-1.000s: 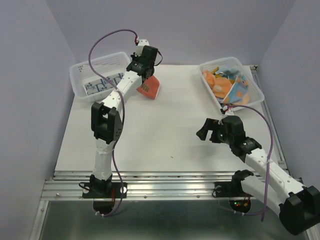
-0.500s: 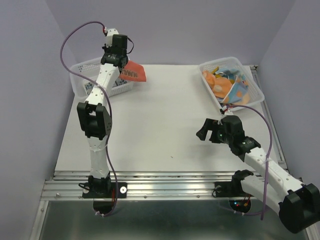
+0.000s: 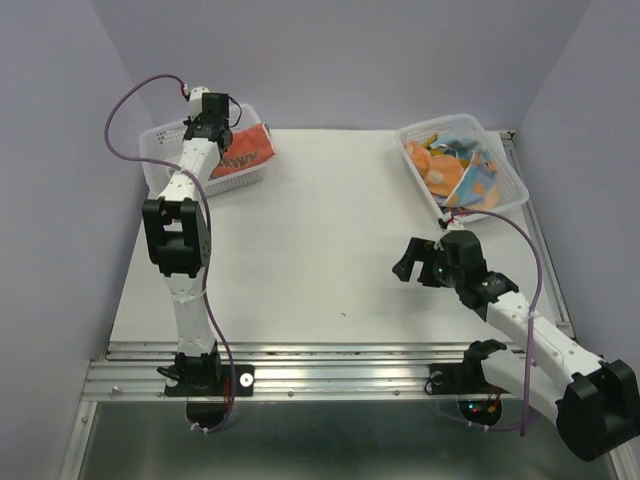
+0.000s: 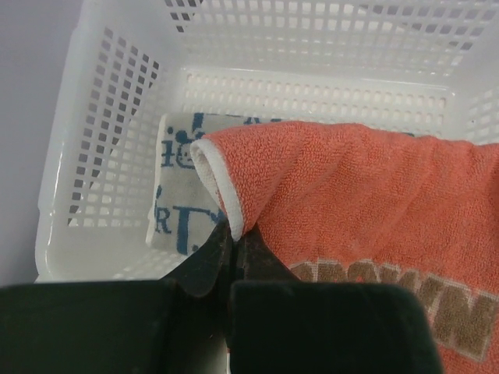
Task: Fold and stack the towels
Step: Neatly place the folded towel into the bin
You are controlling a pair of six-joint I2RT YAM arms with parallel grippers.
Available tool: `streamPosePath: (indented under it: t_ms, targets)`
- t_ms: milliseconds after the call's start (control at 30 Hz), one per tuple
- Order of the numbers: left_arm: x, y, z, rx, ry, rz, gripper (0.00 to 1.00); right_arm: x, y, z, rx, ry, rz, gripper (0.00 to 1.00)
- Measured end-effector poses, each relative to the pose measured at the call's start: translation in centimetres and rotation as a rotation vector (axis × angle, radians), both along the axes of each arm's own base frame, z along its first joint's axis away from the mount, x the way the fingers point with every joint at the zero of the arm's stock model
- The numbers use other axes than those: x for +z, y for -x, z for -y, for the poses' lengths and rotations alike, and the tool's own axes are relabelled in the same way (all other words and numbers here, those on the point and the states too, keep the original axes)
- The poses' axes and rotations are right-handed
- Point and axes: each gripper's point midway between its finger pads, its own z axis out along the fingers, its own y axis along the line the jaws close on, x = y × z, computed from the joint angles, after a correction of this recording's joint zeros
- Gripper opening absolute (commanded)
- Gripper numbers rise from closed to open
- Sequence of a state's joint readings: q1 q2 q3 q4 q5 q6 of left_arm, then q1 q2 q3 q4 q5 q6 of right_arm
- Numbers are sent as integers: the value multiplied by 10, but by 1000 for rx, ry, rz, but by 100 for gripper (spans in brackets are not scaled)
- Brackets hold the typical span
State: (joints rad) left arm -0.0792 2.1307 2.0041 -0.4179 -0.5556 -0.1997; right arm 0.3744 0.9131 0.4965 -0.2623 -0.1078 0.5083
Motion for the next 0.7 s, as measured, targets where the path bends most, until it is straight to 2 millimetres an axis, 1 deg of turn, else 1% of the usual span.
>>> streamPosePath:
  t_ms: [67,133,300,467,600,700]
  targets:
    - [-12,3,-1,2,8,-22,0,-1,0,0,-1,2,-3,100]
    - [-16,4,-3,9,16,-25,0,-3,0,1,-3,6,-8,100]
    - [-16,4,-11,36,31,-11,0,-3,0,1,-6,9,-10,100]
    - [-17,6,-27,67,43,-10,0,-3,-1,2,-8,11,-9,100]
    - [-18,7,-32,77,51,-11,0,-5,-1,2,-9,13,-13,100]
    - [-21,10,-31,80,64,-21,0,-5,-1,2,-9,13,-14,100]
